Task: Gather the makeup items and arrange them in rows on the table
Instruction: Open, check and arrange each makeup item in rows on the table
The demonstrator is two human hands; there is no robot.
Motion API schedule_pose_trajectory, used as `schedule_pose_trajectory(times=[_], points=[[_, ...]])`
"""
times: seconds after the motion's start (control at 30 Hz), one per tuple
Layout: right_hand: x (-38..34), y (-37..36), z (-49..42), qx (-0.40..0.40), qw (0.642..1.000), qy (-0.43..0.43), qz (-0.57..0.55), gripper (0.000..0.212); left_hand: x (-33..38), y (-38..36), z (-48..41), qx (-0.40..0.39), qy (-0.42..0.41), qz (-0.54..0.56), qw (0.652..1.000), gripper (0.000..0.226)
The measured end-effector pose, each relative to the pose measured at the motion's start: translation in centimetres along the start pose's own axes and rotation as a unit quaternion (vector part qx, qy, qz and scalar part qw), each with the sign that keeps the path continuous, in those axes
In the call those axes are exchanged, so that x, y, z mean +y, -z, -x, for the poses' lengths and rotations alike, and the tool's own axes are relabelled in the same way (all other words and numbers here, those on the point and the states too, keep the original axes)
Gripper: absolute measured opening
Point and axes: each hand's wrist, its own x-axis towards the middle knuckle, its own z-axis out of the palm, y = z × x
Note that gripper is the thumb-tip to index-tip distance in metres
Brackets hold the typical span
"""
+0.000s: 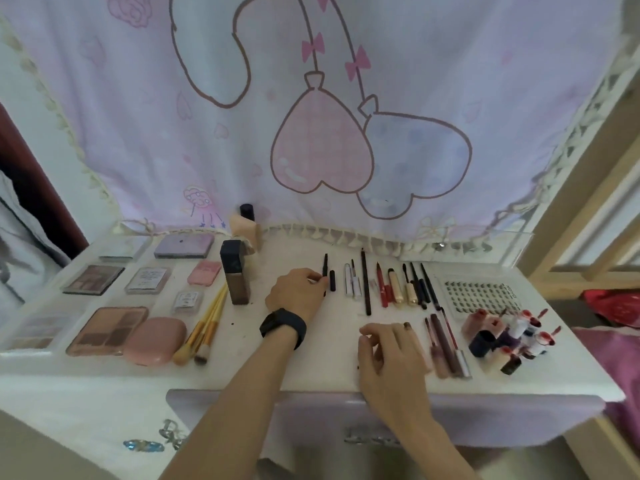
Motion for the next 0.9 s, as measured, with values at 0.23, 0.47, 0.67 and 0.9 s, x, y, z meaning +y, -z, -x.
schedule_pose_trajectory(times=[0.23, 0.47, 0.67, 0.9], points=[[0.9, -0.4, 0.1, 0.017, 1.0, 0.017, -0.018, 0.015, 1.2, 0.1, -0.2, -0.009, 0.024, 0.011, 1.0, 0.026], [0.8, -0.3, 0.2, 0.002, 0.999, 0.04, -0.031, 0.009, 1.9, -0.4, 0.3, -0.025, 0.035, 0.018, 0.999, 0.024], [0.7, 0.0, 0.2, -0.015, 0.999, 0.037, -0.028, 0.008, 2.0, -0.2, 0.5, -0.035, 0.035, 0.029, 0.998, 0.026], [0.8, 0.1, 0.2, -0.022, 0.998, 0.042, -0.042, 0.012, 1.4, 1.8, 1.0, -0.054, 0.014, 0.055, 0.997, 0.014]])
